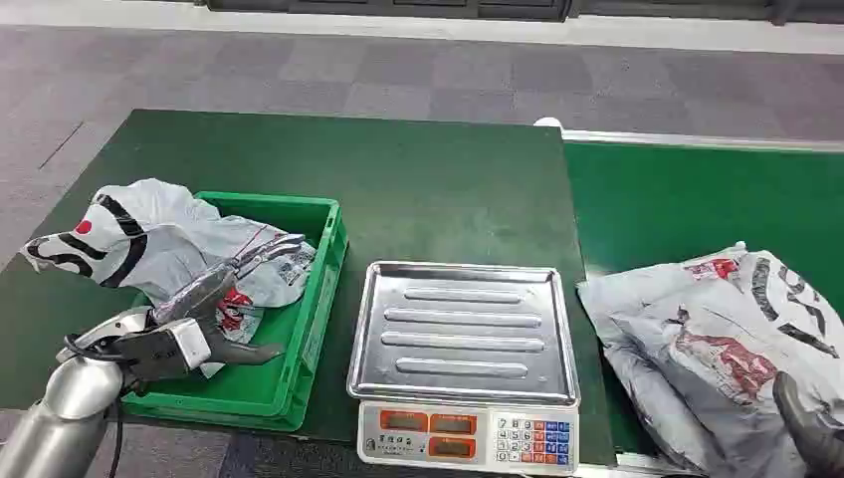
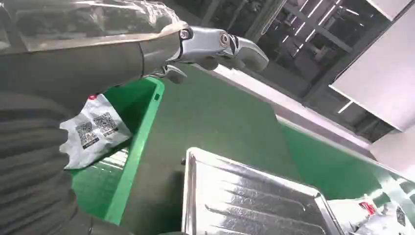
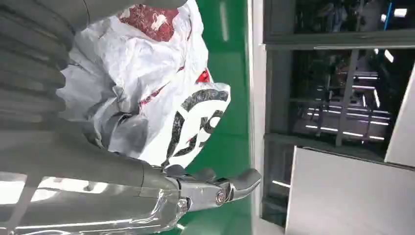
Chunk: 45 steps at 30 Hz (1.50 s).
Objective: Moved the parcel from conveyor to table for the left to box.
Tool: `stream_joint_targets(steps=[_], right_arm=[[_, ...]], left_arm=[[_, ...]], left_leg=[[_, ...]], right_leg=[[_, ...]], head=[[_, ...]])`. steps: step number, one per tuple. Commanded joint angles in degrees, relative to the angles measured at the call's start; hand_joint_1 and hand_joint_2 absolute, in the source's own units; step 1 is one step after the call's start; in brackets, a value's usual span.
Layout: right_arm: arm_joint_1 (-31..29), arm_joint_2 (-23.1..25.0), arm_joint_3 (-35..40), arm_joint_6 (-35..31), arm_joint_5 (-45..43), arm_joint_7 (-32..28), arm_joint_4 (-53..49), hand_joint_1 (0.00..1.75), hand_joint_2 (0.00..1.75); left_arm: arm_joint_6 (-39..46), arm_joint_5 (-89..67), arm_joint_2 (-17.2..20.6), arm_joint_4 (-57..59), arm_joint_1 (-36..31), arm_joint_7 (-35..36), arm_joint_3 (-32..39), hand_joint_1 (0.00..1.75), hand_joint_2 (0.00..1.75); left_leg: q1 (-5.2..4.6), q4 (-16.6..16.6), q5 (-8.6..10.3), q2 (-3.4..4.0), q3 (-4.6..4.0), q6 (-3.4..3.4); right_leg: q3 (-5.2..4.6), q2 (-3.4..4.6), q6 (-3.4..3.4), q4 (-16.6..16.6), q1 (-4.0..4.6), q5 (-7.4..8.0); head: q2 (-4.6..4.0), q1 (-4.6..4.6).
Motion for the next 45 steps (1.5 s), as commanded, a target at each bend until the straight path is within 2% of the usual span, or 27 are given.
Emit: stream_joint_targets(steps=[1, 6, 10, 15, 29, 45], right_arm=[[0.5, 2.6, -1.7, 1.9, -0.5, 1.6, 1.9, 0.00, 1.75], [0.4, 6.6, -8.1, 4.9, 1.4, 2.4, 4.1, 0.00, 1.75], [-0.7, 7.3, -10.4, 6.8, 2.3, 2.3, 7.2, 0.00, 1.75], [-2.6, 6.9, -9.6, 7.2, 3.7, 2.3, 12.1, 0.00, 1.75], [-4.3, 6.3, -7.9, 6.7, 4.2, 2.7, 19.8, 0.00, 1.75], [-4.2, 5.8, -7.1, 7.4, 4.7, 3.4, 22.0, 0.00, 1.75]], left_arm=[[-0.2, 0.2, -0.4, 1.8, -0.9, 0.6, -0.2, 0.00, 1.75], [-0.8, 0.9, -0.1, 1.8, -1.1, 0.9, -0.1, 0.00, 1.75], [-0.9, 1.6, -0.3, 1.1, -0.2, 1.6, 0.0, 0.00, 1.75], [-1.2, 2.3, 0.2, -0.1, 2.0, 1.7, 0.7, 0.00, 1.75], [-5.4, 7.5, 1.8, 2.0, 1.6, 1.5, 0.3, 0.00, 1.75], [-6.4, 8.3, 1.9, 3.1, 0.7, 1.1, -0.2, 0.00, 1.75]], left_leg=[[0.05, -0.1, 0.00, -0.06, 0.15, 0.00], [0.08, -0.2, 0.01, -0.19, 0.26, -0.01], [0.08, -0.2, 0.00, -0.18, 0.29, 0.01], [0.08, -0.2, -0.06, 0.11, 0.29, -0.01], [0.06, -0.2, -0.07, 0.07, 0.29, -0.04], [0.06, -0.2, -0.08, 0.02, 0.26, -0.03]], right_leg=[[0.19, -0.01, 0.00, -0.1, 0.04, 0.00], [0.30, -0.12, -0.03, -0.2, 0.07, -0.02], [0.34, -0.11, -0.03, -0.3, 0.08, -0.03], [0.28, 0.18, -0.04, -0.3, 0.09, 0.02], [0.27, 0.14, -0.02, -0.2, 0.08, -0.03], [0.27, 0.08, -0.01, -0.2, 0.09, -0.05]], head=[[0.00, 0.00], [0.00, 0.00], [0.00, 0.00], [0.00, 0.00], [0.00, 0.00], [0.00, 0.00]])
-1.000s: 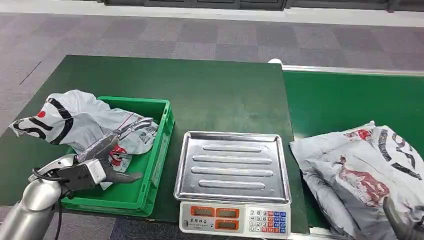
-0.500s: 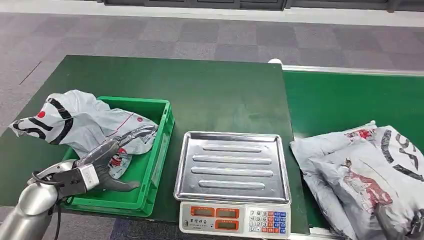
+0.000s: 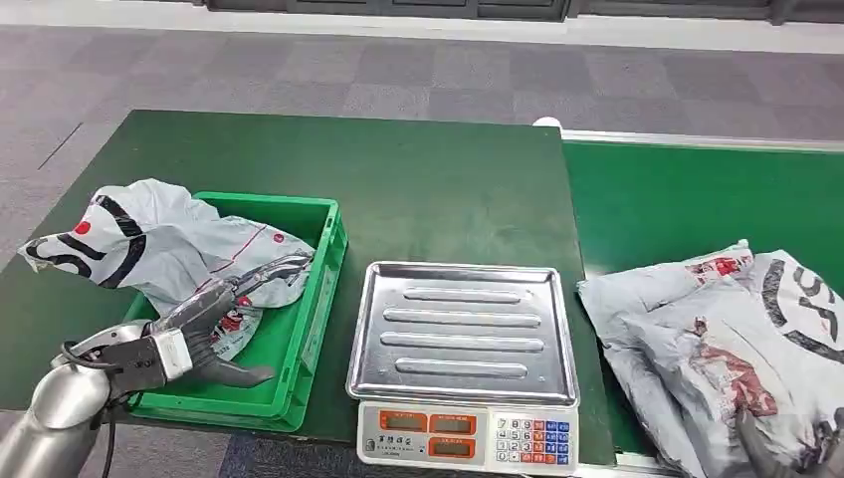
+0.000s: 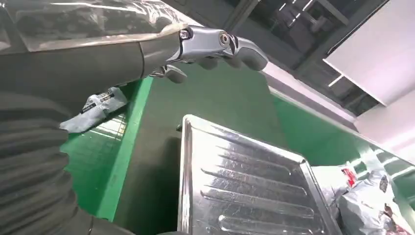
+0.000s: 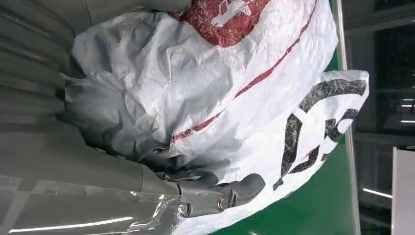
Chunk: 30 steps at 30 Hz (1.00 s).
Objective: Moved the parcel from conveyor to table for the left to box.
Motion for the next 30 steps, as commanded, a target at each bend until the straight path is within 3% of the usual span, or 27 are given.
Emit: stream_joint_targets(steps=[1, 9, 14, 15, 16, 30], right_arm=[[-1.4, 0.1, 1.6, 1.3, 1.2, 1.4, 8.5, 0.00, 1.75], [-5.1, -4.1, 11.6, 2.7, 3.9, 2.3, 16.9, 0.00, 1.75], [-3.4, -5.6, 12.9, 5.7, 1.7, 1.3, 17.4, 0.00, 1.75], [-3.0, -5.8, 13.5, 6.5, 1.4, 1.0, 17.3, 0.19, 1.75], [-2.9, -5.8, 13.7, 6.6, 1.4, 0.9, 17.3, 1.75, 1.75], [-3.8, -6.1, 15.5, 7.3, 1.3, 0.8, 18.1, 1.75, 1.75]], left_arm=[[-2.1, 1.3, -0.5, 4.8, -2.6, -0.3, -0.7, 0.00, 1.75], [-4.7, 3.1, -1.4, 9.0, -8.3, -0.5, -3.8, 0.00, 1.75], [-6.4, 5.0, -1.1, 11.4, -11.7, -0.2, -5.3, 0.00, 1.75], [-6.7, 5.5, -0.9, 11.7, -12.0, -0.3, -5.6, 0.00, 1.75], [-6.7, 5.6, -0.8, 11.8, -12.0, -0.3, -5.6, 0.00, 1.75], [-7.0, 6.6, 0.0, 11.2, -10.1, -0.9, -5.3, 0.00, 1.75]], left_leg=[[0.05, -0.1, 0.01, -0.01, 0.19, -0.01], [0.09, -0.1, 0.01, 0.12, 0.20, -0.05], [0.11, -0.2, 0.09, 0.26, 0.26, -0.04], [0.08, -0.1, 0.08, 0.33, 0.26, -0.05], [0.09, -0.2, 0.12, 0.34, 0.32, -0.05], [0.26, -0.1, 0.00, 0.85, 0.47, -0.18]], right_leg=[[0.20, 0.04, -0.01, -0.2, 0.05, 0.03], [0.20, 0.16, -0.01, -0.2, 0.13, 0.12], [0.22, 0.29, -0.06, -0.3, 0.19, 0.22], [0.16, 0.34, -0.12, -0.2, 0.15, 0.21], [0.19, 0.37, -0.12, -0.3, 0.17, 0.26], [0.18, 0.86, -0.27, -0.1, 0.17, 0.34]], head=[[0.00, 0.00], [0.00, 0.00], [0.00, 0.00], [0.00, 0.00], [0.00, 0.00], [0.00, 0.00]])
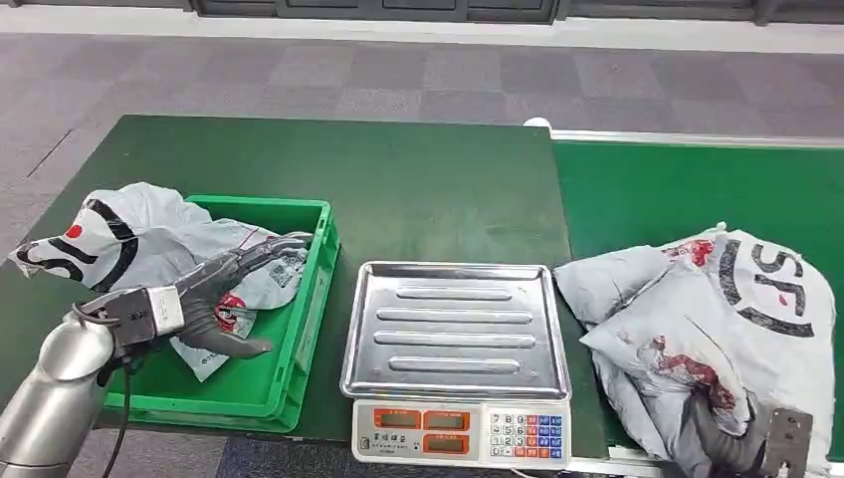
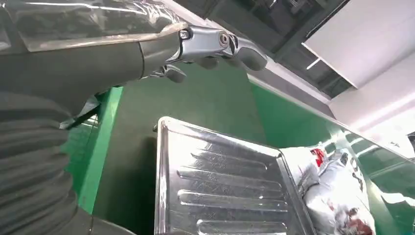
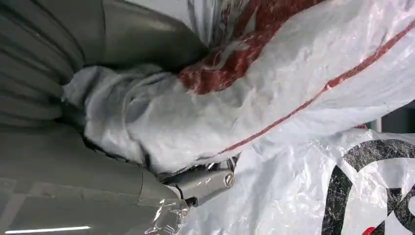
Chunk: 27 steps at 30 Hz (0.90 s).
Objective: Moved the parcel from conveyor to table for the left to box.
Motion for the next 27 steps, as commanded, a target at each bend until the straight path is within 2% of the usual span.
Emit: stream_joint_targets(steps=[1, 10, 20, 27], right_arm=[[-1.0, -0.7, 4.5, 1.2, 0.0, 0.2, 6.3, 1.75, 1.75], [-0.3, -0.7, 5.1, 1.6, -0.8, -0.5, 5.3, 1.75, 1.75], [1.9, 0.3, 8.4, 2.5, -2.5, -1.3, -2.9, 1.75, 1.75], [3.2, -4.6, 16.2, 2.2, -6.7, -1.9, -12.5, 1.75, 1.75]], left_arm=[[-0.4, 0.8, 0.2, 3.0, -0.5, -0.7, -3.4, 0.00, 1.75], [-0.3, -0.3, -0.7, 3.6, 0.0, -1.5, -3.9, 0.00, 1.75], [-0.8, 0.2, -0.7, 5.0, -3.1, -0.9, -5.1, 0.00, 1.75], [-1.3, 0.1, -0.8, 5.1, -2.9, -1.5, -5.1, 0.00, 1.75]], left_leg=[[0.04, -0.2, 0.11, -0.17, 0.09, 0.01], [0.07, -0.1, 0.05, -0.11, 0.10, -0.03], [0.05, -0.1, 0.07, -0.22, 0.00, -0.04], [0.02, -0.1, 0.06, -0.17, -0.04, -0.03]], right_leg=[[0.15, -0.10, 0.01, -0.2, 0.04, 0.07], [0.16, -0.06, 0.00, -0.1, 0.04, 0.01], [0.06, -0.17, -0.02, -0.1, 0.02, -0.01], [0.01, -0.12, -0.01, -0.1, -0.01, 0.00]], head=[[0.00, 0.00], [0.00, 0.00], [0.00, 0.00], [0.00, 0.00]])
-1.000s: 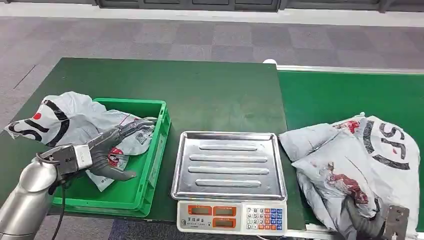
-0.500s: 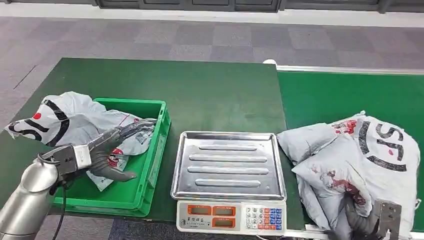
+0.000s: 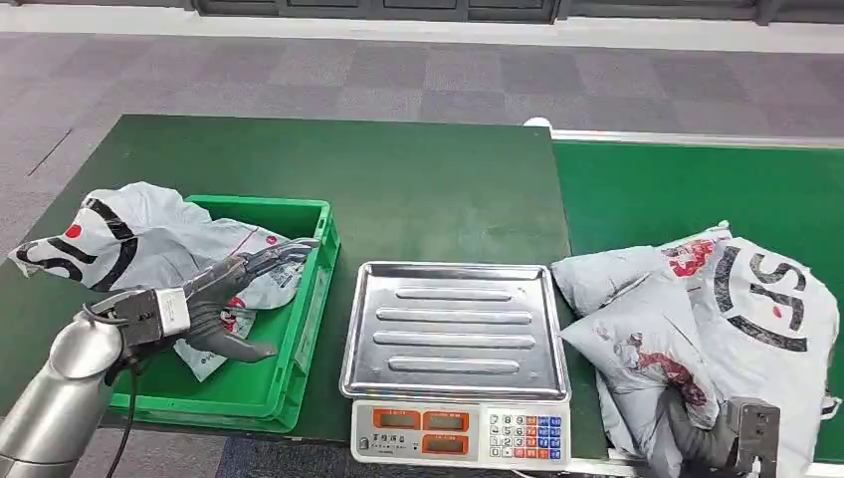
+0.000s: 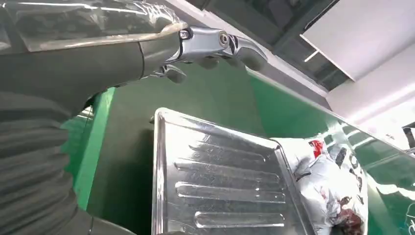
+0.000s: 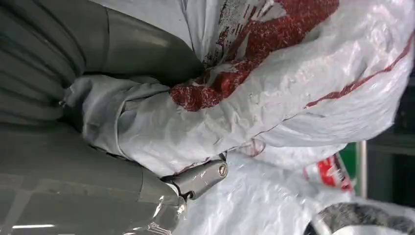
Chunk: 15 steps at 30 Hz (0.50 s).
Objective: Moved the parcel from conveyor to table for the left to box.
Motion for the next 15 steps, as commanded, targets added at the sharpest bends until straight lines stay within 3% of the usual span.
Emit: stream_joint_targets(steps=[1, 10, 15], right_arm=[[1.1, -4.4, 9.9, -0.2, -4.6, 0.7, -9.8, 1.75, 1.75], [1.9, -5.7, 10.2, 0.2, -6.0, 1.5, -12.6, 1.75, 1.75], [1.9, -5.7, 10.2, 0.2, -6.0, 1.5, -12.6, 1.75, 1.75]], left_arm=[[-0.8, -0.1, -0.8, 3.6, -2.4, -0.4, -3.6, 0.00, 1.75], [-1.1, -0.2, -1.1, 4.0, -3.2, -0.5, -4.1, 0.00, 1.75], [-1.1, -0.2, -1.1, 4.0, -3.2, -0.5, -4.1, 0.00, 1.75]], left_leg=[[-0.04, 0.0, 0.02, -0.10, -0.04, 0.05], [-0.09, -0.2, 0.08, -0.60, 0.04, 0.09], [-0.12, -0.1, 0.01, -0.46, -0.08, 0.05]], right_leg=[[-0.04, -0.05, 0.04, 0.0, -0.04, -0.01], [0.21, -0.46, 0.04, -0.3, -0.03, -0.07], [0.04, -0.30, 0.05, -0.1, -0.03, -0.12]], head=[[0.00, 0.00], [0.00, 0.00], [0.00, 0.00]])
